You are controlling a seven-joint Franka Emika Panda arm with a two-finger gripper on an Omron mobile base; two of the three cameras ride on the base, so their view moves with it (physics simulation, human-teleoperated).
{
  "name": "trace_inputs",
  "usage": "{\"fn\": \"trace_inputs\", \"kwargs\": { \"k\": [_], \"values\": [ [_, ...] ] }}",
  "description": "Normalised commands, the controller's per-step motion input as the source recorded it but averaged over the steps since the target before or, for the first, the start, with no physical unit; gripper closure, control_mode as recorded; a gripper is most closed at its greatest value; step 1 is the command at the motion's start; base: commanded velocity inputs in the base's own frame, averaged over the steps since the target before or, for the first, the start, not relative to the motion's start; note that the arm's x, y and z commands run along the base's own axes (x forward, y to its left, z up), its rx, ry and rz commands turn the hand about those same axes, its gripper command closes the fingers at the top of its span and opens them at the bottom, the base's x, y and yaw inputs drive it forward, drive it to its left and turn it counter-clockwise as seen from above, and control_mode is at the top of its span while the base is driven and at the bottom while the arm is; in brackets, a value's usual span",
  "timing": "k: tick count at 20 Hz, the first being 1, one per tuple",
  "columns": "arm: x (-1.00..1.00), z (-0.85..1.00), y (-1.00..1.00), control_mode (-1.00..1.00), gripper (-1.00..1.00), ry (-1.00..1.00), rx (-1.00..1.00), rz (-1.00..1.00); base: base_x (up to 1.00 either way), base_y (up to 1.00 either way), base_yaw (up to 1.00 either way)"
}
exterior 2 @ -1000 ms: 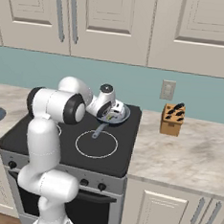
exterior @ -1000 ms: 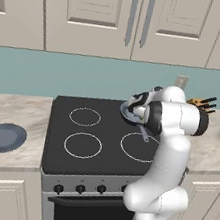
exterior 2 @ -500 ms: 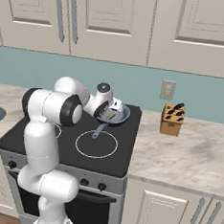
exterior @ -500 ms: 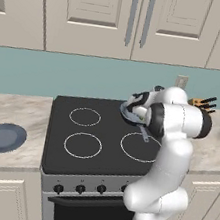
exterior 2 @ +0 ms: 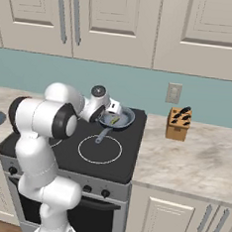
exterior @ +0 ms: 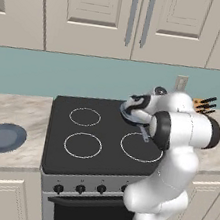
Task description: Pick up the butter stick and place it in the pan. Then turn on the burner for the pan.
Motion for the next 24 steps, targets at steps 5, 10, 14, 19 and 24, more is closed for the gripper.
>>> {"fn": "trace_inputs", "kwargs": {
  "k": [5,10,14,19,24],
  "values": [
    [-0.29,0.37,0.24,-1.0,-1.0,-0.06,0.0,-0.04,0.0,0.0,0.0],
    [-0.27,0.23,0.27,-1.0,-1.0,-0.03,0.0,-0.04,0.0,0.0,0.0],
    [-0.26,0.21,0.4,-1.0,-1.0,-0.06,0.0,-0.04,0.0,0.0,0.0],
    [-0.34,0.19,0.41,-1.0,-1.0,-0.08,0.0,-0.05,0.0,0.0,0.0],
    [-0.48,0.22,0.26,-1.0,-1.0,-0.1,0.0,-0.03,0.0,0.0,0.0]
  ]
}}
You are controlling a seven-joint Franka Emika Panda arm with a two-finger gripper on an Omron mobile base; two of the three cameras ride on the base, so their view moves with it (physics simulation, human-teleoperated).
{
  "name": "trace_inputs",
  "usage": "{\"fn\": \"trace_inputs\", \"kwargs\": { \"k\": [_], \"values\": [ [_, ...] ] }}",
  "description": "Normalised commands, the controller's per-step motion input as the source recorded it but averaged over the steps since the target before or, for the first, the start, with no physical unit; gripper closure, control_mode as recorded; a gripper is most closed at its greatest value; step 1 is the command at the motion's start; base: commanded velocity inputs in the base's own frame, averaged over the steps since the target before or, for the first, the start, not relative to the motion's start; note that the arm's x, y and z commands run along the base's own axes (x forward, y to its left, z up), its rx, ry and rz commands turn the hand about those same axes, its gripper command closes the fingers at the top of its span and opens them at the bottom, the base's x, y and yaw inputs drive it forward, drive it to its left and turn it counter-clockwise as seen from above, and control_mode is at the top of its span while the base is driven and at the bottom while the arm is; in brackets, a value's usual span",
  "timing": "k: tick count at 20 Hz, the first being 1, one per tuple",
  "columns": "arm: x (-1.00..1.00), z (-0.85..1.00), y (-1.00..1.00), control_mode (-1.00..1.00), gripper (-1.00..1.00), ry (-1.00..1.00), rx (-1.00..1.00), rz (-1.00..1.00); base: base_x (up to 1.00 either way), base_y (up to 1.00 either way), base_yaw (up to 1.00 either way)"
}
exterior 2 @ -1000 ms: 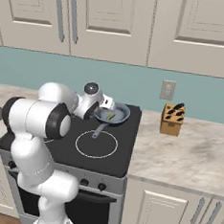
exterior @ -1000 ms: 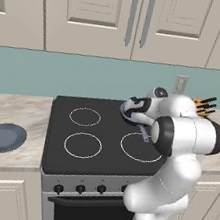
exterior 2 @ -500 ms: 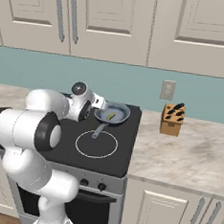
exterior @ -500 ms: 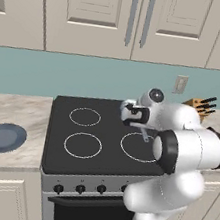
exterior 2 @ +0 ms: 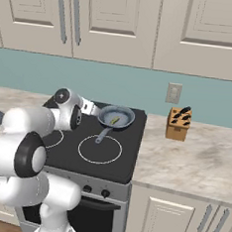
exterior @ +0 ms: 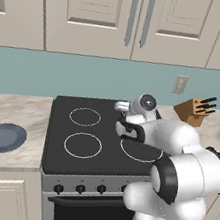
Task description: Pick up the butter stick and place it in the pan. Then turn on the burner for the pan.
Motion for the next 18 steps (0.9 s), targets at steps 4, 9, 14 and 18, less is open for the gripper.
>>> {"fn": "trace_inputs", "kwargs": {
  "k": [4,9,14,18],
  "values": [
    [-0.56,0.17,0.22,-1.0,-1.0,-0.09,0.0,-0.02,0.0,0.0,0.0],
    [-0.6,0.04,0.2,-1.0,-1.0,-0.12,0.0,-0.02,0.0,0.0,0.0],
    [-0.49,0.0,0.2,-1.0,-1.0,-0.14,0.0,0.0,0.0,0.0,0.0],
    [-0.33,0.0,0.26,-1.0,-1.0,-0.15,0.0,0.0,0.0,0.0,0.0]
  ]
}}
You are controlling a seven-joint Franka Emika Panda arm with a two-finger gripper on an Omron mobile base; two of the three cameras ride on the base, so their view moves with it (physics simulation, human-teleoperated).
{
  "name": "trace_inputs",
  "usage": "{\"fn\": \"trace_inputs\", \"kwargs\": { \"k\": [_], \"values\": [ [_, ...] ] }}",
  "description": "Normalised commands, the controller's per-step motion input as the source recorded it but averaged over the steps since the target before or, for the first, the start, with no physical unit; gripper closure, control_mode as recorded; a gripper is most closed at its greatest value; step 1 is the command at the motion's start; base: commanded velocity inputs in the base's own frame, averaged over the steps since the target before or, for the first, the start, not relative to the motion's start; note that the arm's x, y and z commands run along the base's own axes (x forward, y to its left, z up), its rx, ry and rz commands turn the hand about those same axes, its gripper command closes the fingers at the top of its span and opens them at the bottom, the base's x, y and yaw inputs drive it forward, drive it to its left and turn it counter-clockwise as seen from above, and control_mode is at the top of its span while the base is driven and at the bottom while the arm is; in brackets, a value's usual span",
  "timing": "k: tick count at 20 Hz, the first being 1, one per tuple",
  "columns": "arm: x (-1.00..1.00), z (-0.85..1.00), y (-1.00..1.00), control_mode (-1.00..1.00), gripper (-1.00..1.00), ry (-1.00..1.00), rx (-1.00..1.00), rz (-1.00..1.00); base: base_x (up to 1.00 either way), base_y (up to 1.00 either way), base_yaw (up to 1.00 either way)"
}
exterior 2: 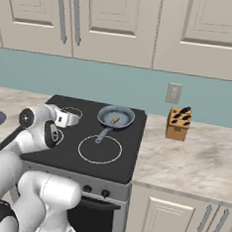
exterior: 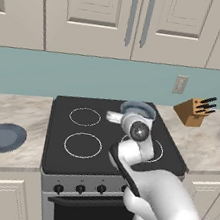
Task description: Pick up the butter stick and place it in the pan. Then turn on the burner for the pan.
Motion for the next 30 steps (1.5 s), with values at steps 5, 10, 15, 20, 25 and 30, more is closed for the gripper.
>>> {"fn": "trace_inputs", "kwargs": {
  "k": [5,10,15,20,25,30],
  "values": [
    [-0.19,-0.01,0.34,-1.0,-1.0,-0.11,0.0,0.0,0.0,0.0,0.0],
    [-0.1,-0.15,0.4,-1.0,-1.0,-0.11,0.0,0.0,0.0,0.0,0.0],
    [-0.13,-0.19,0.34,-1.0,-1.0,-0.12,0.0,0.0,0.0,0.0,0.0],
    [-0.13,-0.19,0.28,-1.0,-1.0,-0.1,0.0,0.0,0.0,0.0,0.0],
    [-0.06,-0.16,0.23,-1.0,-1.0,-0.06,0.0,0.0,0.0,0.0,0.0],
    [-0.03,-0.19,0.23,-1.0,-1.0,-0.07,0.0,0.0,0.0,0.0,0.0]
  ]
}}
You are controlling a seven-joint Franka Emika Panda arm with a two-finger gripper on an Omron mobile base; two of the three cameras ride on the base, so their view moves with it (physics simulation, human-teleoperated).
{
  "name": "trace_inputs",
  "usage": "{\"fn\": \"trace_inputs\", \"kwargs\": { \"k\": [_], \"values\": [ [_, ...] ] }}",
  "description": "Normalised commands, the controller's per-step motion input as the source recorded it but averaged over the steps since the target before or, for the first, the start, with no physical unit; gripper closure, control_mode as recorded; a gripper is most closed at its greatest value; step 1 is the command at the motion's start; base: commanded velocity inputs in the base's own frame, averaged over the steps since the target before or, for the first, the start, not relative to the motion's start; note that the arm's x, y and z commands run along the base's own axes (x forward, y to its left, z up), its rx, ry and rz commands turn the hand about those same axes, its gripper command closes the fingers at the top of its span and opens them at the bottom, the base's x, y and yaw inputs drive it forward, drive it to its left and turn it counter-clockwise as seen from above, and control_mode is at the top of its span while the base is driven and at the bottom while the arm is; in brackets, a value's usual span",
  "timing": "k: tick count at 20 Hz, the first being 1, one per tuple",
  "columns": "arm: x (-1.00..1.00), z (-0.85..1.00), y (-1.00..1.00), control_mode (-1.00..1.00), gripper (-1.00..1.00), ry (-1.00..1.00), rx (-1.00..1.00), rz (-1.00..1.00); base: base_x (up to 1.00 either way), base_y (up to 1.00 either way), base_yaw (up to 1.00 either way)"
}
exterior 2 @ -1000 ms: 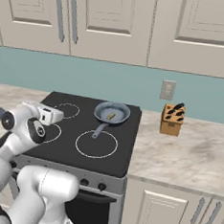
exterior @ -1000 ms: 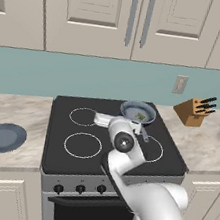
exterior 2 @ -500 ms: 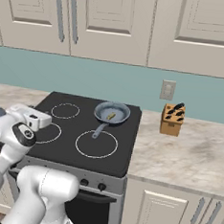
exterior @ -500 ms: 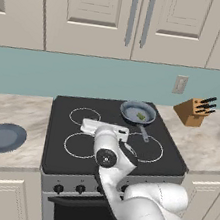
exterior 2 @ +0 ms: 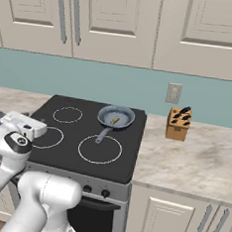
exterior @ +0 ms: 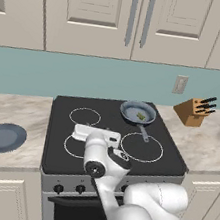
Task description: Pick up the butter stick and place it in the pan. Then turn on the burner for the pan.
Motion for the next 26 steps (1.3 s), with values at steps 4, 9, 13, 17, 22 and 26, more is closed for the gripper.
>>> {"fn": "trace_inputs", "kwargs": {
  "k": [4,9,13,17,22,26],
  "values": [
    [-0.07,-0.28,0.19,-1.0,-1.0,-0.06,0.0,0.0,0.0,0.0,0.0],
    [-0.08,-0.26,0.21,-1.0,-1.0,-0.05,0.0,0.0,0.0,0.0,0.0],
    [-0.14,-0.22,0.19,-1.0,-1.0,-0.05,0.0,0.0,0.0,0.0,0.0],
    [-0.21,-0.2,0.18,-1.0,-1.0,-0.05,0.0,0.0,0.0,0.0,0.0],
    [-0.29,-0.19,0.18,-1.0,-1.0,-0.07,0.0,0.0,0.0,0.0,0.0],
    [-0.42,-0.21,0.08,-1.0,-1.0,-0.03,0.0,0.0,0.0,0.0,0.0]
  ]
}}
